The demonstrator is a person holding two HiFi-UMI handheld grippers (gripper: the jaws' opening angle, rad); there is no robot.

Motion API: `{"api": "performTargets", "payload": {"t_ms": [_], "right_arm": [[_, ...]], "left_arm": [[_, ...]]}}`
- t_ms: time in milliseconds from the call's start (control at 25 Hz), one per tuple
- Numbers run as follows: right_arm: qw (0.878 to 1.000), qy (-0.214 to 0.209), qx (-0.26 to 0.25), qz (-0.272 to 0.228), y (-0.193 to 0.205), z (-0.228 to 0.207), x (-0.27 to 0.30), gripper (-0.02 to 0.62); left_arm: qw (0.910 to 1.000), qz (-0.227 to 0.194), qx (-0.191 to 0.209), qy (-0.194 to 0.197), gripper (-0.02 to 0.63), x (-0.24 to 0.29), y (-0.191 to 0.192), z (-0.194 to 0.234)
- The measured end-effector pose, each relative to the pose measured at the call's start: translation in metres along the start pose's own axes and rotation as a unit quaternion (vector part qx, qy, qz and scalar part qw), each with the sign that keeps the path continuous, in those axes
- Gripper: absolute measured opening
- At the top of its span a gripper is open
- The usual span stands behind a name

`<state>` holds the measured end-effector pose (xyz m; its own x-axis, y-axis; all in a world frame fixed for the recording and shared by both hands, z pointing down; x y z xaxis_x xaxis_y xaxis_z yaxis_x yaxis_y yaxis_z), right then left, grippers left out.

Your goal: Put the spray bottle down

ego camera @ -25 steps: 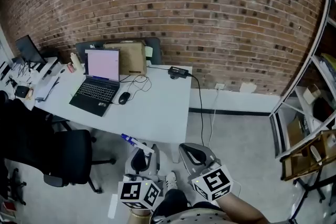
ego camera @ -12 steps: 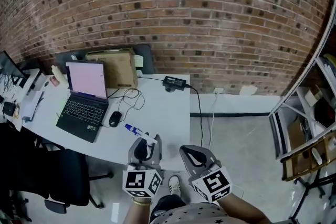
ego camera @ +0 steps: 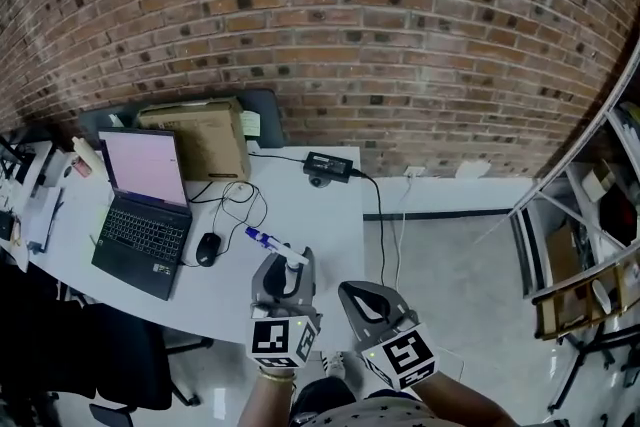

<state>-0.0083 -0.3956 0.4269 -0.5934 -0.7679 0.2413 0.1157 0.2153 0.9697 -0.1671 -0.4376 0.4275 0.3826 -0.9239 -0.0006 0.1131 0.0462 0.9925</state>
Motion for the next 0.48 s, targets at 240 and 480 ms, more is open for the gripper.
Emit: {"api": "performTargets", "payload": {"t_ms": [240, 480], "right_arm": [[1.0, 0.0, 0.009, 0.01, 0.006, -0.003, 0.001, -0.002], [1.0, -0.005, 0.013, 0.013, 0.013, 0.001, -0.006, -0.002]], "left_arm": [[0.9996, 0.024, 0.015, 0.0, 0.14, 0.005, -0.001, -0.005], [0.999, 0.035, 0.024, -0.011, 0.19, 0.002, -0.001, -0.006]]}}
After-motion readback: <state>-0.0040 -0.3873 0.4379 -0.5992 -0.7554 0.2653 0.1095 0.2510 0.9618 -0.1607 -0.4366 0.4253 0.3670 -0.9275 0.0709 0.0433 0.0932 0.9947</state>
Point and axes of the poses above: the fingertips, and each gripper's own axes: x forward along the fingers, z to its left, y out of its underside, the point moved 9 cm from there along -x, backward along the fingers, and after that the axes turned 5 degrees about y, right-handed, at the moved point
